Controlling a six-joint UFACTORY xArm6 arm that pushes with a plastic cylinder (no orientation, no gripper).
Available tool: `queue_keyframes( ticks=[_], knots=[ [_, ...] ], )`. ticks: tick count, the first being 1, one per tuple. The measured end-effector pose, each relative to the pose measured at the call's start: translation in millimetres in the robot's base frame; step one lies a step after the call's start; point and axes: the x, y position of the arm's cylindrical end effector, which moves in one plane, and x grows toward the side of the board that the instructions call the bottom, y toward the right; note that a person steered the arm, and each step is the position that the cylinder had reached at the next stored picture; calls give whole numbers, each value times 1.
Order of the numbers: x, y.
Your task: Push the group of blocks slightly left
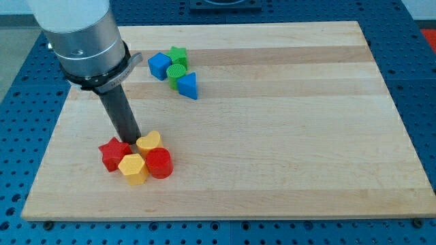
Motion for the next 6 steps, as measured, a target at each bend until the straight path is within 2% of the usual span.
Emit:
queue_keyframes(
  ticks=[2,3,4,5,6],
  knots=[
    [2,69],
    [26,86],
    [27,86],
    [13,122],
    [60,133]
  ],
)
